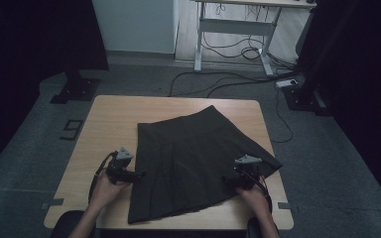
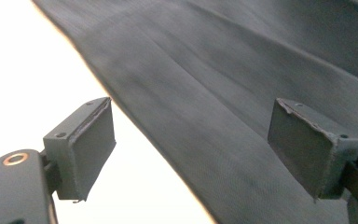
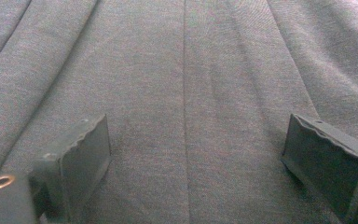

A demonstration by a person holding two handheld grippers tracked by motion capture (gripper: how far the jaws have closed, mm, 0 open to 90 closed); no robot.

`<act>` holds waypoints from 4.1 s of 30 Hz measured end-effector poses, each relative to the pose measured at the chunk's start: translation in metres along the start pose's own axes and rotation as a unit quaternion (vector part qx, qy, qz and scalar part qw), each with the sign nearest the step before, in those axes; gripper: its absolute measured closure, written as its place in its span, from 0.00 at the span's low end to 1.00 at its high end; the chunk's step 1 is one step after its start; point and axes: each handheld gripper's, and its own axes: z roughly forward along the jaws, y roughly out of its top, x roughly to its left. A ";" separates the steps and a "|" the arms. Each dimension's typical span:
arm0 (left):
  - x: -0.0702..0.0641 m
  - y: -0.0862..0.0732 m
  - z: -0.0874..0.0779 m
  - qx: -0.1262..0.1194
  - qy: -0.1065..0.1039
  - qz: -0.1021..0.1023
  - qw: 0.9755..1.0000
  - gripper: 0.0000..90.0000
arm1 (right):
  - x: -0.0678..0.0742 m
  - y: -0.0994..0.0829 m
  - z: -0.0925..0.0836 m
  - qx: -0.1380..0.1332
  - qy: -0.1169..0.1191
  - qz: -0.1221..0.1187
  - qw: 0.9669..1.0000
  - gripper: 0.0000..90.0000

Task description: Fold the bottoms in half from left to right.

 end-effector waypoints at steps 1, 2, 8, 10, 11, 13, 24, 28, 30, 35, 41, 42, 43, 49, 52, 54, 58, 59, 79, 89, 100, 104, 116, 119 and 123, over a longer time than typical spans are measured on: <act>0.004 0.003 0.001 -0.001 0.002 -0.001 1.000 0.16 | 0.000 0.000 0.000 0.000 0.000 0.000 1.000 0.08; 0.010 0.007 0.002 -0.001 0.004 -0.003 1.000 0.16 | 0.000 0.000 0.000 0.000 0.000 0.000 1.000 0.08; 0.039 0.032 0.017 -0.012 0.020 -0.007 1.000 0.16 | 0.000 0.000 0.000 -0.001 0.002 -0.001 1.000 0.08; 0.047 0.040 0.023 -0.016 0.021 -0.012 1.000 0.16 | -0.001 0.000 0.000 -0.002 0.004 -0.002 1.000 0.08; 0.050 0.044 0.027 -0.017 0.022 -0.015 1.000 0.16 | -0.001 0.000 0.000 -0.002 0.004 -0.002 1.000 0.08; 0.055 0.052 0.034 -0.013 0.028 -0.011 0.999 0.16 | -0.001 0.000 0.000 -0.002 0.004 -0.002 1.000 0.08; 0.094 0.068 0.074 -0.004 0.049 -0.051 0.997 0.18 | -0.001 0.000 0.001 -0.003 0.005 -0.002 1.000 0.07; 0.101 0.063 0.086 0.002 0.070 -0.069 0.995 0.15 | -0.001 -0.001 0.001 -0.006 0.006 -0.002 1.000 0.06; 0.103 0.059 0.088 -0.004 0.068 -0.074 0.995 0.14 | -0.001 -0.002 0.001 -0.009 0.006 -0.002 1.000 0.05; 0.106 0.058 0.090 0.010 0.081 -0.074 0.994 0.00 | 0.002 -0.003 0.004 -0.014 0.006 -0.003 1.000 0.00; 0.106 0.058 0.090 0.008 0.081 -0.073 0.994 0.01 | 0.000 -0.004 0.004 -0.020 0.016 -0.009 1.000 0.00; 0.106 0.058 0.089 0.006 0.081 -0.073 0.994 0.04 | -0.001 -0.003 0.003 -0.015 0.021 -0.012 1.000 0.00; 0.105 0.058 0.089 0.004 0.080 -0.071 0.994 0.04 | -0.001 -0.003 0.003 -0.015 0.021 -0.012 1.000 0.00; 0.104 0.057 0.088 -0.001 0.079 -0.069 0.995 0.09 | 0.006 0.002 -0.002 -0.004 0.039 -0.012 0.999 0.00; 0.104 0.057 0.088 -0.001 0.080 -0.070 0.994 0.09 | 0.019 0.009 -0.007 0.002 0.061 -0.028 0.998 0.00; 0.104 0.057 0.088 -0.001 0.081 -0.071 0.994 0.09 | 0.026 0.015 -0.009 0.002 0.075 -0.038 0.996 0.00; 0.104 0.057 0.089 0.002 0.090 -0.081 0.993 0.07 | 0.040 0.025 -0.012 -0.002 0.090 -0.057 0.994 0.00; 0.105 0.057 0.089 0.003 0.092 -0.083 0.992 0.06 | 0.045 0.028 -0.012 -0.004 0.097 -0.065 0.993 0.00; 0.105 0.057 0.089 0.004 0.095 -0.087 0.992 0.04 | 0.165 0.071 -0.005 0.005 0.233 -0.190 0.954 0.00; 0.105 0.057 0.089 0.004 0.096 -0.089 0.991 0.04 | 0.224 0.068 0.008 0.027 0.286 -0.252 0.924 0.01; 0.105 0.058 0.090 0.009 0.094 -0.087 0.992 0.00 | 0.239 0.046 0.029 0.063 0.289 -0.293 0.909 0.11; 0.104 0.058 0.089 0.003 0.087 -0.077 0.993 0.05 | 0.242 0.045 0.027 0.060 0.268 -0.328 0.904 0.15; 0.092 0.058 0.088 -0.031 0.050 -0.056 0.997 0.63 | 0.236 0.051 0.023 0.051 0.241 -0.315 0.917 0.70; 0.091 0.059 0.088 -0.031 0.039 -0.061 0.997 0.76 | 0.235 0.051 0.023 0.045 0.229 -0.317 0.919 0.83; 0.090 0.062 0.089 -0.027 0.031 -0.056 0.998 0.94 | 0.238 0.052 0.022 0.047 0.212 -0.315 0.924 0.89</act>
